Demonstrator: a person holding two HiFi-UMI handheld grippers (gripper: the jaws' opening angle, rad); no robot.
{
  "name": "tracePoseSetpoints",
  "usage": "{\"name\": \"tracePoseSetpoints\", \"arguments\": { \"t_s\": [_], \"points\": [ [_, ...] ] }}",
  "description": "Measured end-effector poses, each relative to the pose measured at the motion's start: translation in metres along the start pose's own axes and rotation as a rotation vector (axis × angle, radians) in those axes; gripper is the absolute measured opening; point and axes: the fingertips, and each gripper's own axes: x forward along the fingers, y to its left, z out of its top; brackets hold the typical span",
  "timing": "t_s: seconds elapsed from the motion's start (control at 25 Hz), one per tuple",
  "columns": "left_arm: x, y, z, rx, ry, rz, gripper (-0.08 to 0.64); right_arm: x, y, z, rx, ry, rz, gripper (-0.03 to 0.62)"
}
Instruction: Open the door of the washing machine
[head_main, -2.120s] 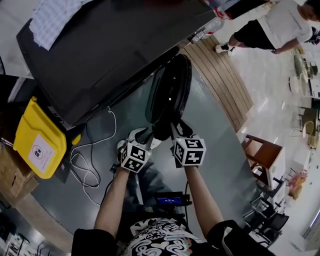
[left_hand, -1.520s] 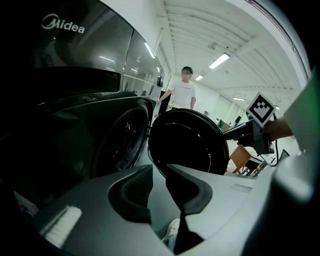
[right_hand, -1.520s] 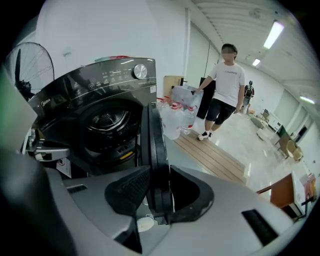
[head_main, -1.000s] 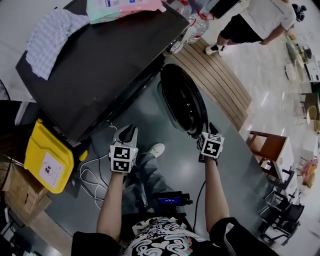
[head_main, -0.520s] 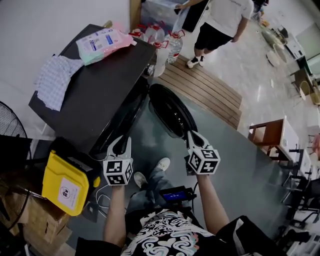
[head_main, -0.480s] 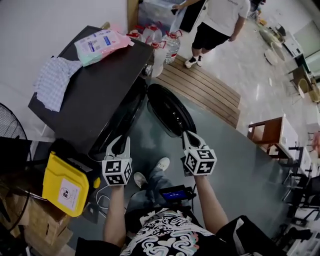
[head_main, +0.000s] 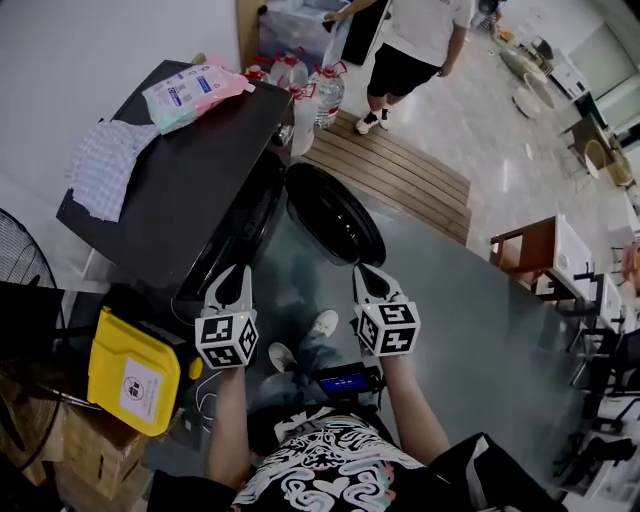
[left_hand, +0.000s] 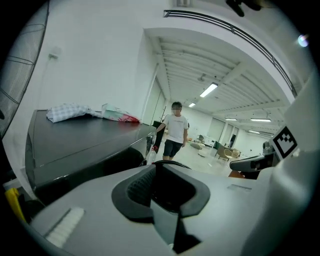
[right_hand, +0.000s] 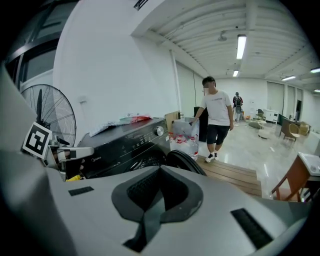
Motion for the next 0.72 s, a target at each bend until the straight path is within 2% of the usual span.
{"name": "tracePoseSetpoints", "arguments": {
  "t_s": [0.16, 0.72],
  "points": [
    [-0.002, 0.0, -0.005, 0.039, 0.013, 0.001, 0.041, -0.005, -0.006, -0.006, 0.003, 0.009, -0.022, 0.002],
    [-0.002, 0.002, -0.004, 0.007, 0.006, 0.01, 0.038, 0.001, -0.008, -0.015, -0.014, 0.053, -0.012, 0.002]
  ]
}}
